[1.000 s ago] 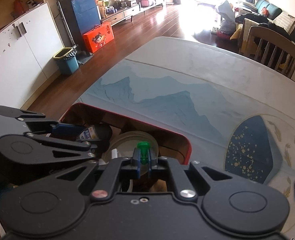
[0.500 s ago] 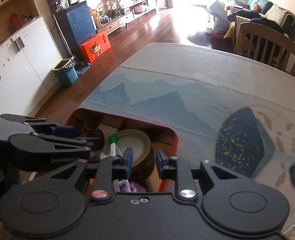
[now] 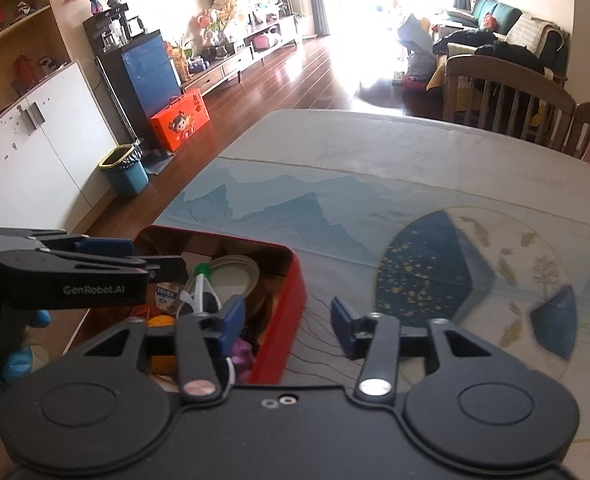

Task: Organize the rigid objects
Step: 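Open both grippers to drop the bottle and pushpin into the tin, then move left gripper toward pink tube while right gripper moves toward silver nail clipper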

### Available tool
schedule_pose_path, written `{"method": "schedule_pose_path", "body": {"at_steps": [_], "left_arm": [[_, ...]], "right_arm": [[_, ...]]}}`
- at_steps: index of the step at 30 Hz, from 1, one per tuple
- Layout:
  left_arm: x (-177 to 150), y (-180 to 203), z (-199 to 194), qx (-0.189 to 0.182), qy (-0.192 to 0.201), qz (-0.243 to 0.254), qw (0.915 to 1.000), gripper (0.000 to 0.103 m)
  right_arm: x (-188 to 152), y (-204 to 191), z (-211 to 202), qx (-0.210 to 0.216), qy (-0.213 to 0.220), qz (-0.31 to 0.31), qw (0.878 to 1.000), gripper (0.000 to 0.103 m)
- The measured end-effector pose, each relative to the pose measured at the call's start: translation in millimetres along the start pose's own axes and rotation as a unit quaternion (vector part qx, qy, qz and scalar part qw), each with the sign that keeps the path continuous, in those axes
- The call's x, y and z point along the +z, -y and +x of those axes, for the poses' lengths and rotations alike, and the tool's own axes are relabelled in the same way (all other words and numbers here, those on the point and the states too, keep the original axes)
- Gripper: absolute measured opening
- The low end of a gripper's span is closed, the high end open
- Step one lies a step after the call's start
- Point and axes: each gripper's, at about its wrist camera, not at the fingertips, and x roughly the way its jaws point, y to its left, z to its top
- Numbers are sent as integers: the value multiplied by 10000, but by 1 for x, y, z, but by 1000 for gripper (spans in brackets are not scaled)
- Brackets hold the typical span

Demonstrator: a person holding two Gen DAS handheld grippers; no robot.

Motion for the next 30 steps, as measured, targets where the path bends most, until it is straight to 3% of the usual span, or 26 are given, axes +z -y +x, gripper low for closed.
{"method": "schedule_pose_path", "body": {"at_steps": [7, 13, 20, 23, 30], "left_arm": [[1, 35, -20, -135, 296, 77, 9994, 76], [-2, 69, -26, -319, 373, 179, 9986, 77], [-7, 110, -25, -495, 364, 303, 9976, 81], [-9, 127, -22, -540, 334, 343, 9974, 83], [-15, 162, -10, -572, 209, 501, 9969, 83]], "right_arm": [[-12, 24, -25, -22, 136, 38, 9999, 66], [-25, 46, -44, -70, 177, 29, 9998, 82], [-42, 79, -63, -158, 180, 142, 9996, 92], [-48, 92, -69, -266, 214, 164, 9993, 103], [-64, 123, -75, -544, 136, 240, 9981, 103]]}}
